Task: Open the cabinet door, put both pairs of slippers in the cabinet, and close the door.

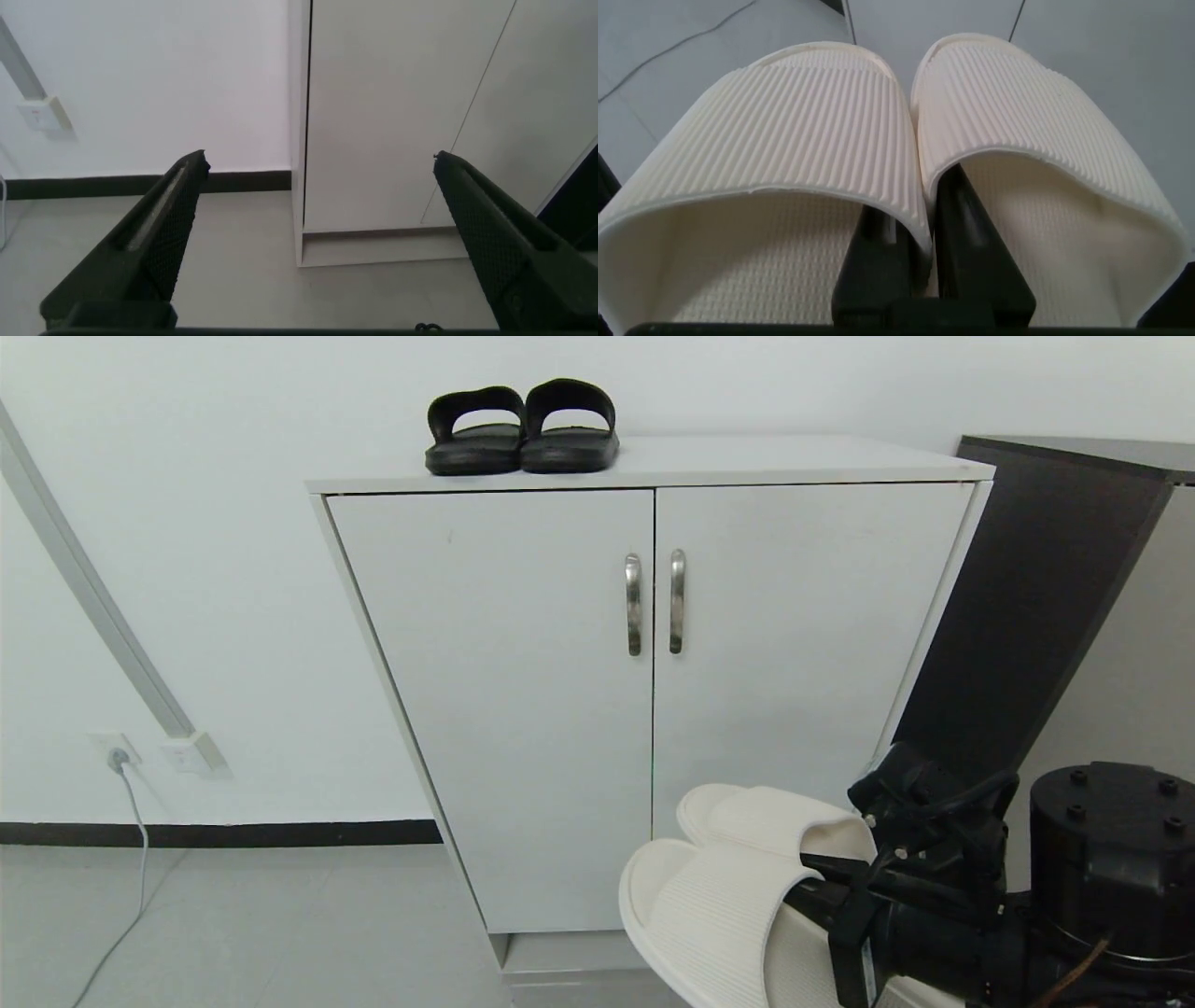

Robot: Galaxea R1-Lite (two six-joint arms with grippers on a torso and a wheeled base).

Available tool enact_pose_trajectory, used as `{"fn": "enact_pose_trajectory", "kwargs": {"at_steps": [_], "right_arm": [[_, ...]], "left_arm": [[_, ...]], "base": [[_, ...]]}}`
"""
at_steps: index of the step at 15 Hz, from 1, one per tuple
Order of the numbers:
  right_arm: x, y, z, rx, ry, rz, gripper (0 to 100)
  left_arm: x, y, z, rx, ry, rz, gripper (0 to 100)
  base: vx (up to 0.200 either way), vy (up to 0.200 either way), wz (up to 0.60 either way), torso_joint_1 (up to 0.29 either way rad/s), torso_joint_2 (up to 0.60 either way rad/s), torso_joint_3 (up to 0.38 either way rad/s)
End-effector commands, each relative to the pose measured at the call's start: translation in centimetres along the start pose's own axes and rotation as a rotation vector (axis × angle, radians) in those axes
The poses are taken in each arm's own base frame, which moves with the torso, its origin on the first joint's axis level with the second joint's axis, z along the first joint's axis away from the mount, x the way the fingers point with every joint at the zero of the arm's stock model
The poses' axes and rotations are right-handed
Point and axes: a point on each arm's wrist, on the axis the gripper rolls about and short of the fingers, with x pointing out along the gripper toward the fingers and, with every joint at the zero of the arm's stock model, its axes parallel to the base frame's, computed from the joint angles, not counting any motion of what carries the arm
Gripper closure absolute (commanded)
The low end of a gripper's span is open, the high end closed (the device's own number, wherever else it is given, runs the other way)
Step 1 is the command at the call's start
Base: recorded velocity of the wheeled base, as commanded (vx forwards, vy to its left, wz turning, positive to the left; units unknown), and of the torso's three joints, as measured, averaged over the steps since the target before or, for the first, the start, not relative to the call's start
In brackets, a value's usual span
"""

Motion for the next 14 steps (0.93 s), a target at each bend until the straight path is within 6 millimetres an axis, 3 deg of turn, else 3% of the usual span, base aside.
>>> {"fn": "enact_pose_trajectory", "kwargs": {"at_steps": [1, 8, 9, 11, 14], "right_arm": [[0.1, 0.0, -0.2, 0.0, 0.007, 0.0, 100], [0.2, 0.0, -0.4, -0.002, 0.016, 0.0, 100], [0.2, 0.0, -0.4, -0.002, 0.016, 0.0, 100], [0.3, 0.0, -0.4, -0.002, 0.018, 0.0, 100], [0.3, 0.0, -0.6, -0.01, 0.024, 0.0, 100]], "left_arm": [[0.0, 0.0, 0.0, -0.004, -0.001, 0.004, 0], [0.0, 0.0, 0.1, -0.006, -0.009, 0.009, 0], [-0.2, 0.0, 0.9, -0.014, -0.041, 0.01, 0], [-1.2, 0.0, 7.2, -0.114, -0.144, 0.003, 0], [2.2, -0.3, 9.6, -0.129, -0.006, -0.138, 0]], "base": [[0.0, 0.0, 0.0, -0.002, 0.2, 0.193], [0.0, 0.0, 0.0, 0.002, 0.03, 0.022], [0.0, 0.0, 0.0, 0.0, 0.0, 0.0], [0.0, 0.0, 0.0, 0.0, 0.0, 0.0], [0.0, 0.0, 0.0, 0.0, 0.0, 0.0]]}}
